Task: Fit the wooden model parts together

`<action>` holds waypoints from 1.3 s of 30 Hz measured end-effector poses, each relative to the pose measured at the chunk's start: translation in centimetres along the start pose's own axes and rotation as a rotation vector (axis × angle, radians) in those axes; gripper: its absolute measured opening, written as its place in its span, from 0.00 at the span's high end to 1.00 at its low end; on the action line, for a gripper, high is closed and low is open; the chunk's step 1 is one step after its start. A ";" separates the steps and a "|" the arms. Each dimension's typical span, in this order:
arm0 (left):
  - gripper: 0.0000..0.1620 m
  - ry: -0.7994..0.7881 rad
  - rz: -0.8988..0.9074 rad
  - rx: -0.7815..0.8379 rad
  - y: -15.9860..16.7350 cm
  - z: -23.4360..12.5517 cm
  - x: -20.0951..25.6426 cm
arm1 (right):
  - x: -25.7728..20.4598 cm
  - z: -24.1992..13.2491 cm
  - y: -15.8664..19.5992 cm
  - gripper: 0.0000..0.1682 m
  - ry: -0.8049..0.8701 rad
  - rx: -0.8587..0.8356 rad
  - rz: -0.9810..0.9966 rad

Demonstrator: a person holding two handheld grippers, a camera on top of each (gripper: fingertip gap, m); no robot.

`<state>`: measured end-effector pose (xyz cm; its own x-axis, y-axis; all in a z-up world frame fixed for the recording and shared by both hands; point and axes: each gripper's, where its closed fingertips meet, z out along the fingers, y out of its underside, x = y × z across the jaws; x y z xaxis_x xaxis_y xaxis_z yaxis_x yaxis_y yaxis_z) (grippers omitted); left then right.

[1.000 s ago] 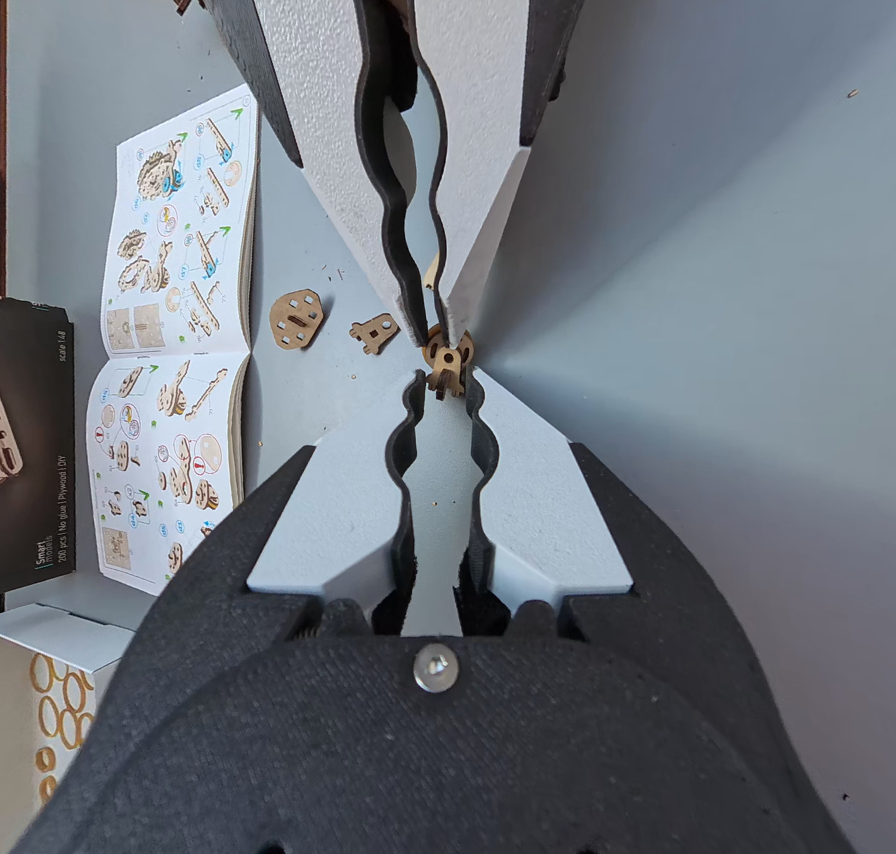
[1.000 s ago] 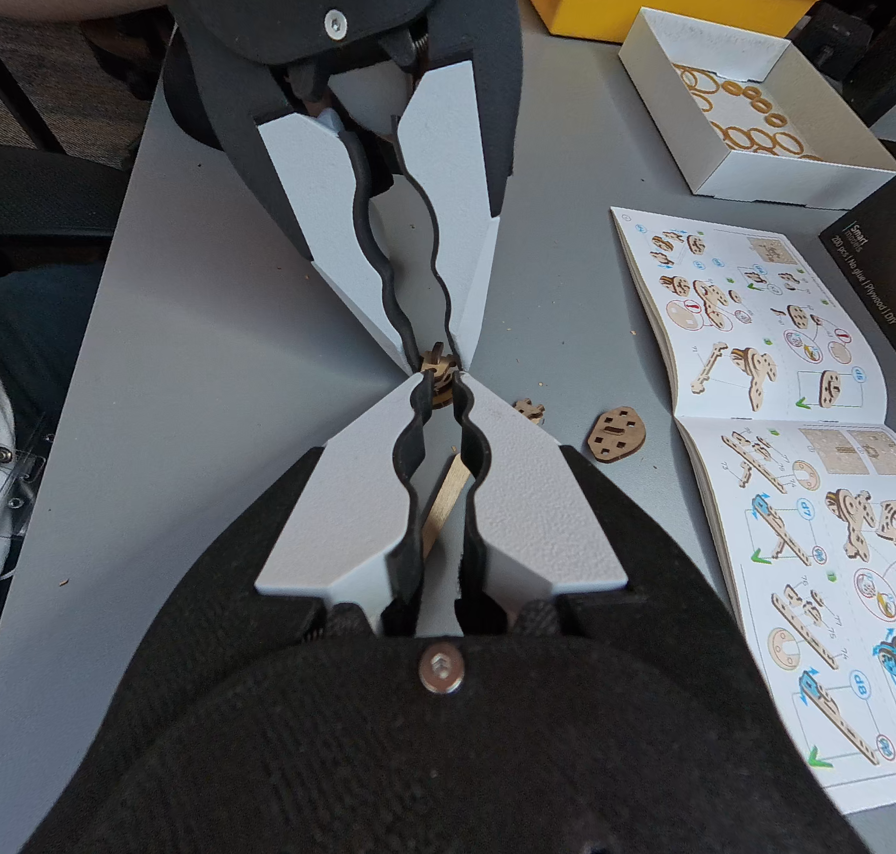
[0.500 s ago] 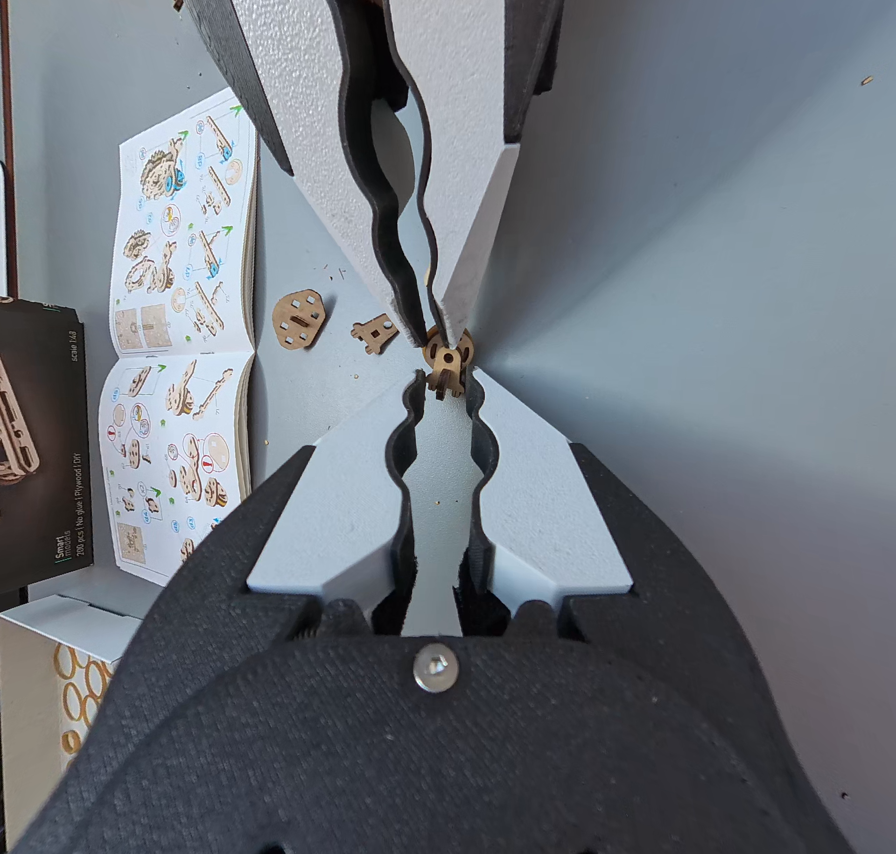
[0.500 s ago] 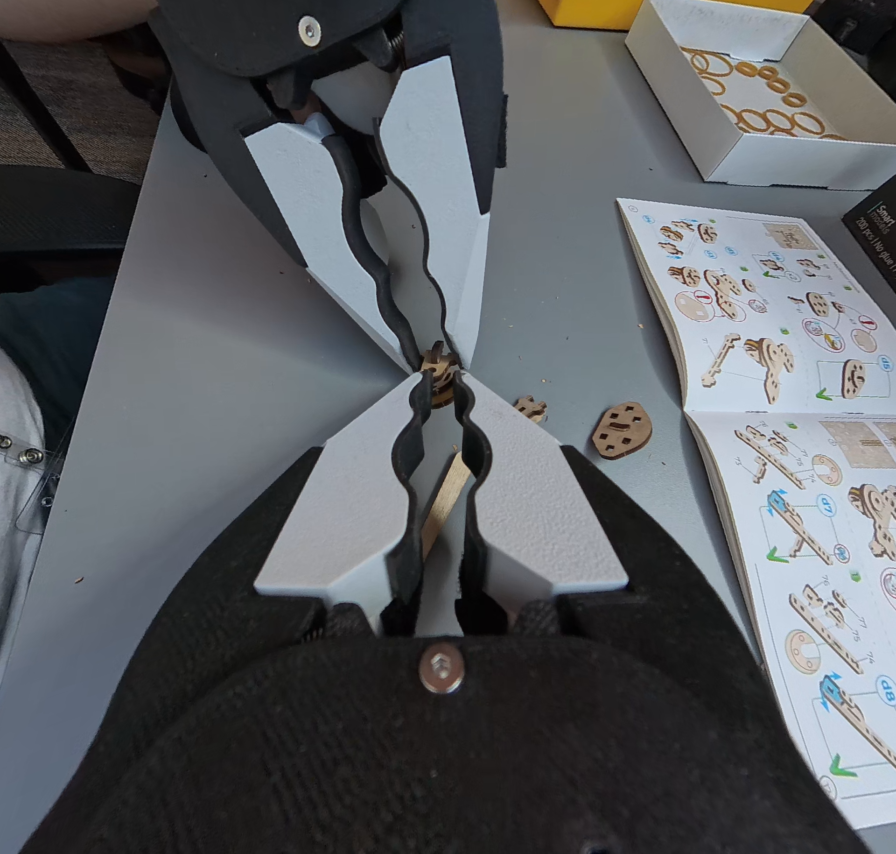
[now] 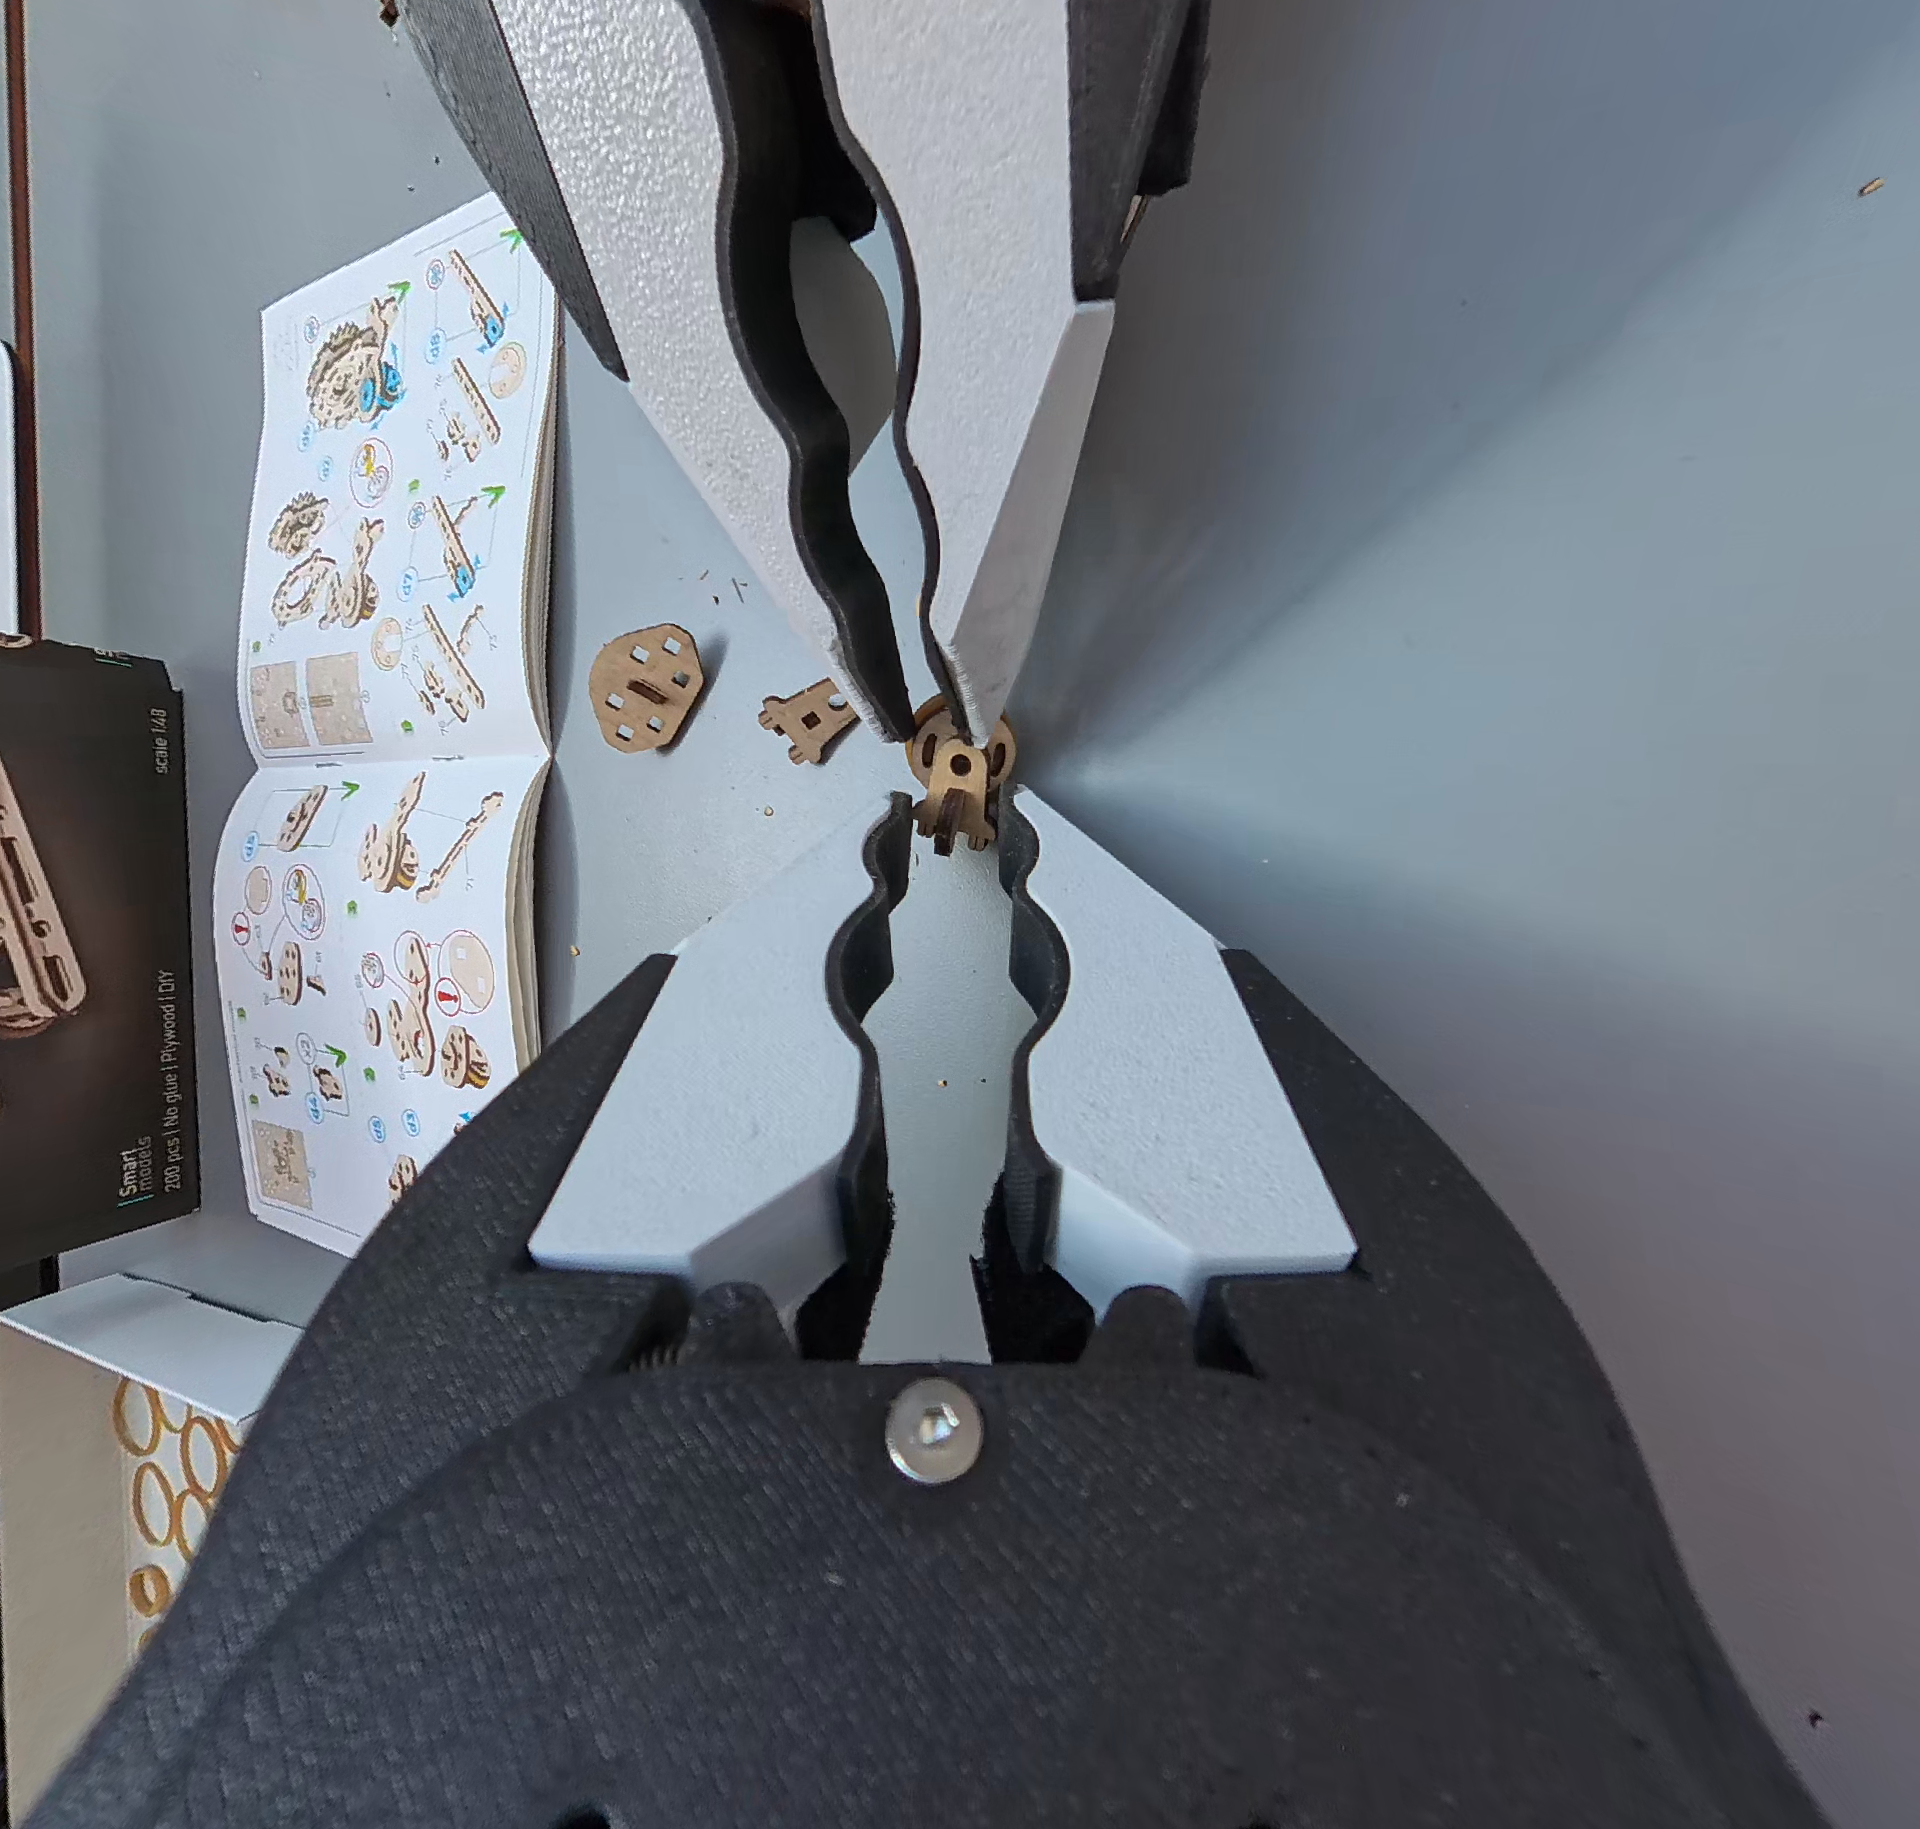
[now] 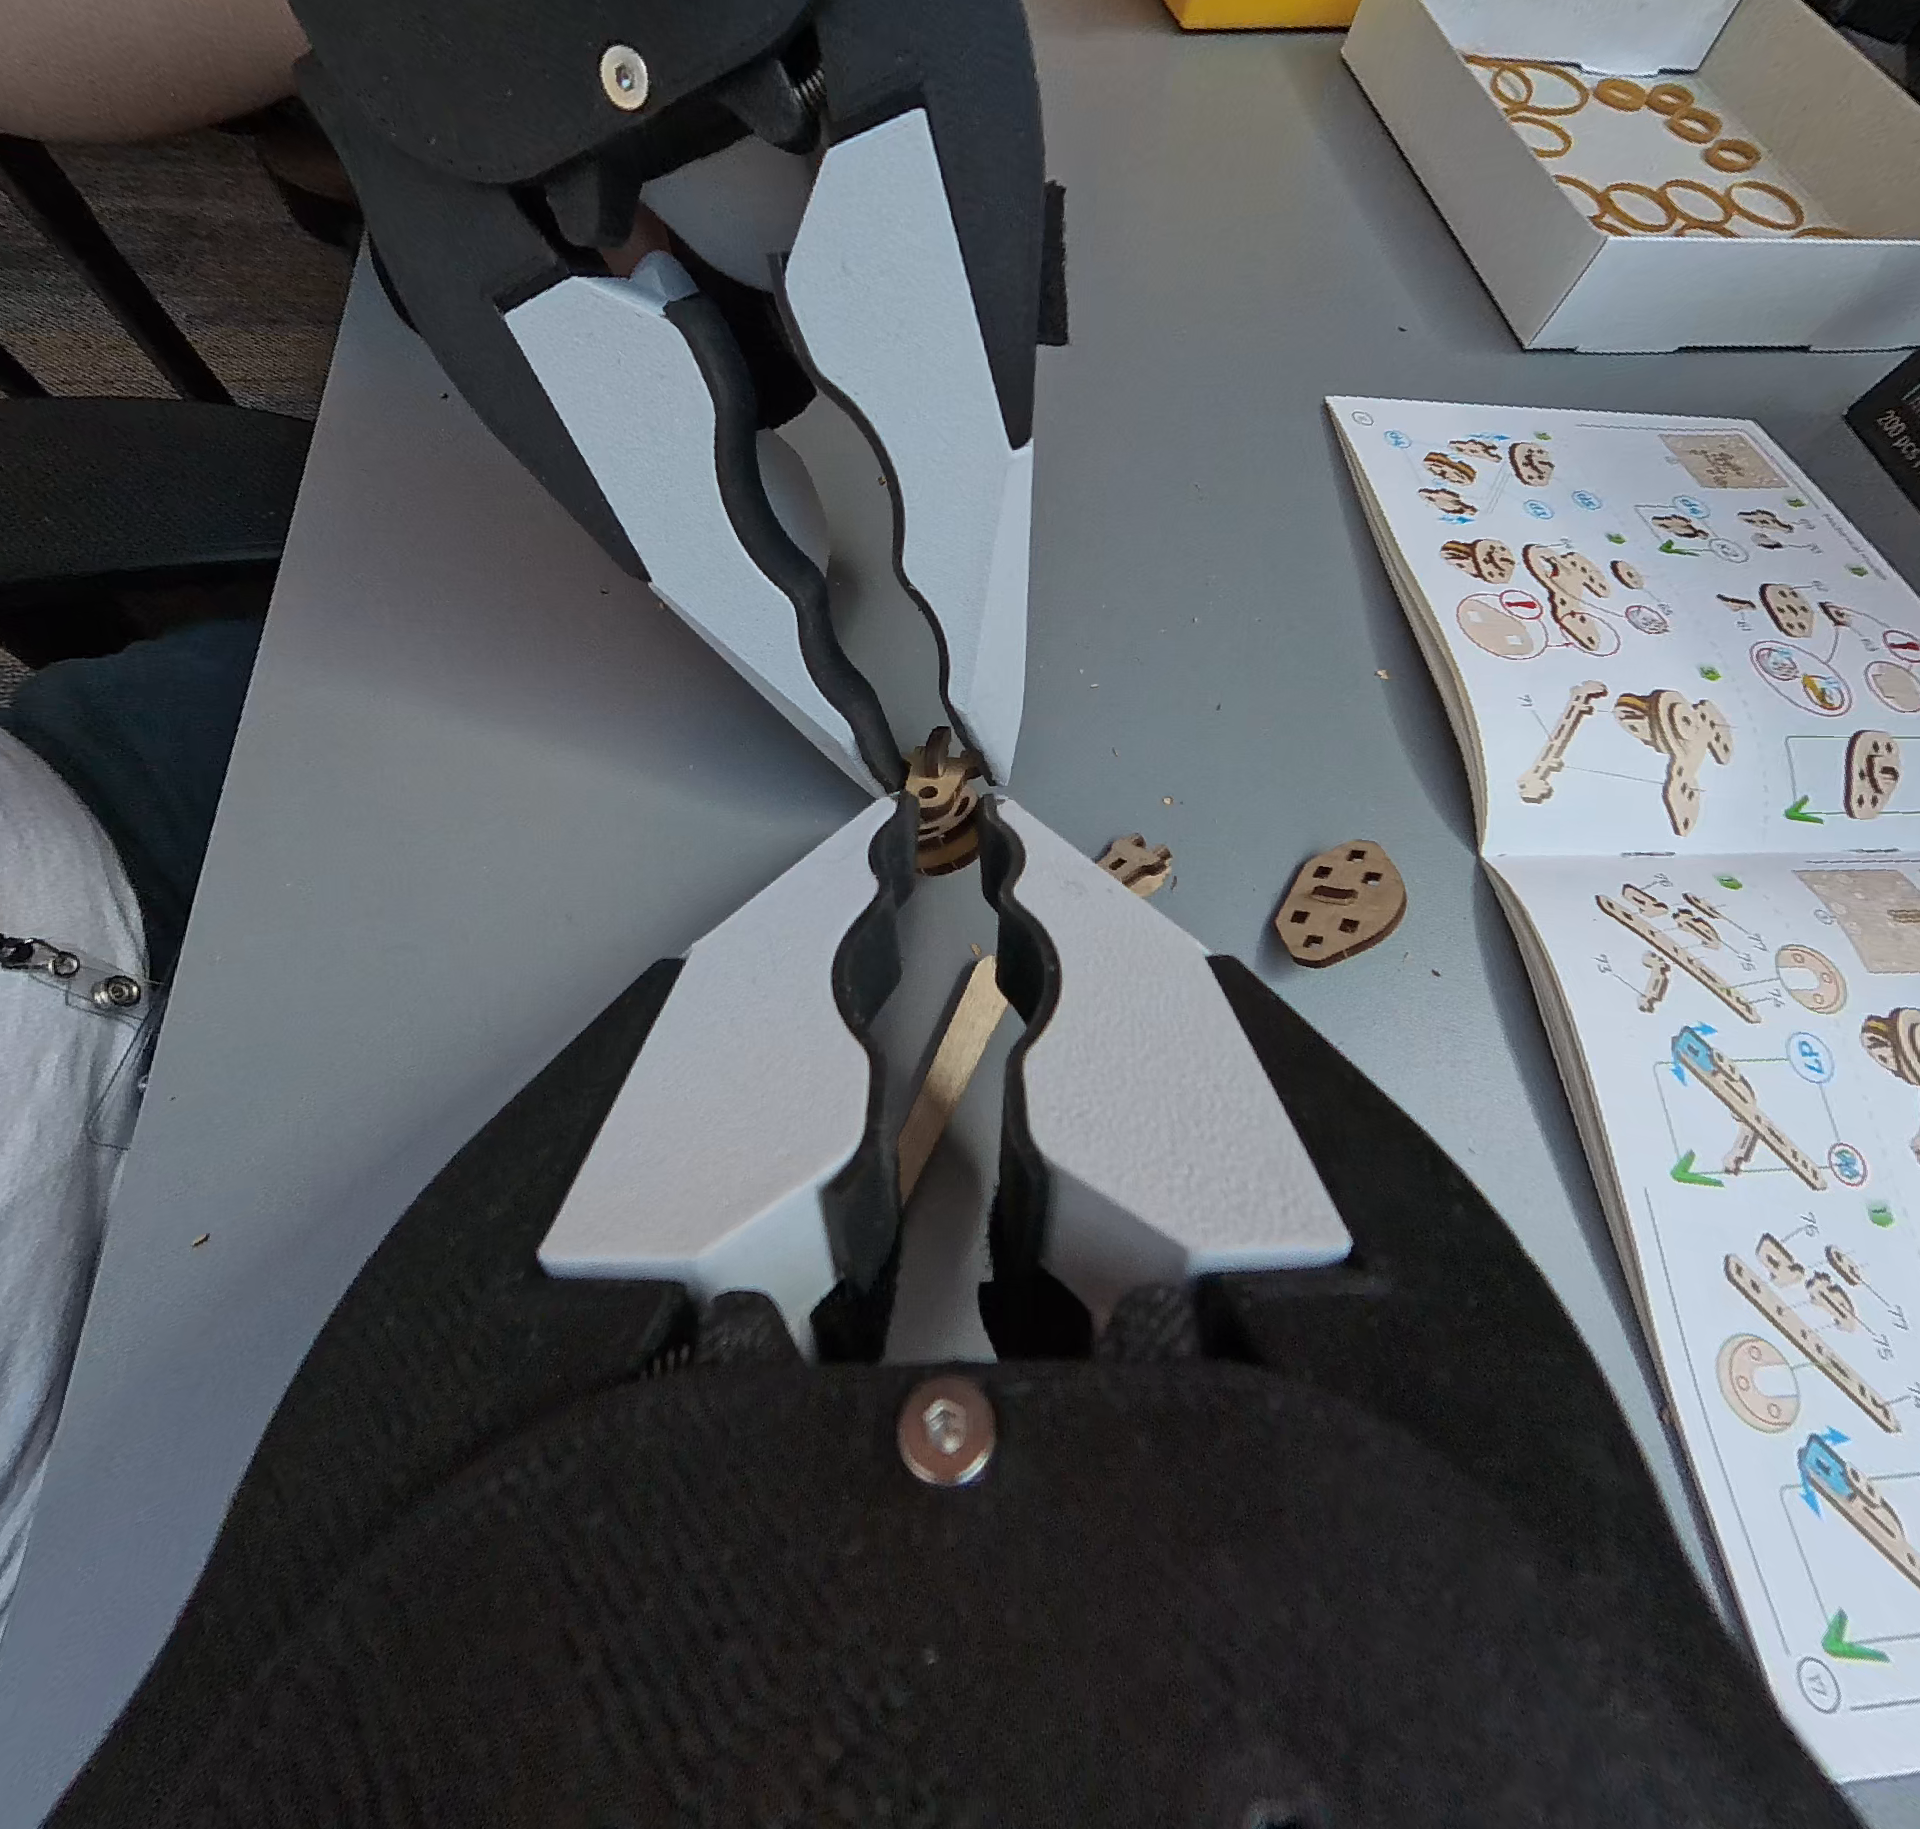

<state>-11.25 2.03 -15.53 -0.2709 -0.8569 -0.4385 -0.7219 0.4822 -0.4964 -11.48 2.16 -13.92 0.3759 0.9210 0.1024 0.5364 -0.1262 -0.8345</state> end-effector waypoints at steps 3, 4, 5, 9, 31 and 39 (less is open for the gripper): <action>0.91 -0.003 -0.002 0.001 0.0 0.0 -0.1 | 0.1 0.0 0.1 0.94 -0.003 -0.002 0.013; 0.91 -0.005 -0.002 0.001 0.0 0.0 -0.1 | 0.1 0.0 0.1 0.94 -0.004 -0.003 0.018; 0.91 -0.006 -0.002 0.001 -0.1 0.0 -0.1 | 0.1 -0.1 0.1 0.94 -0.005 -0.004 0.023; 0.91 -0.011 -0.004 0.000 -0.1 0.0 -0.1 | 0.2 -0.1 0.2 0.94 -0.012 -0.007 0.041; 0.91 -0.025 0.002 -0.007 -0.5 0.5 -0.4 | 1.5 -0.8 0.2 0.88 -0.004 -0.015 0.425; 0.91 -0.030 0.017 -0.025 -0.5 0.5 -0.4 | 1.4 -0.4 0.7 0.89 -0.012 -0.042 0.441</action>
<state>-10.44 2.25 -15.49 -0.2648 -0.8425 -0.4691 -0.7329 0.4920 -0.4699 -10.28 3.21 -14.16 0.5667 0.7801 -0.2650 0.3574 -0.5226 -0.7740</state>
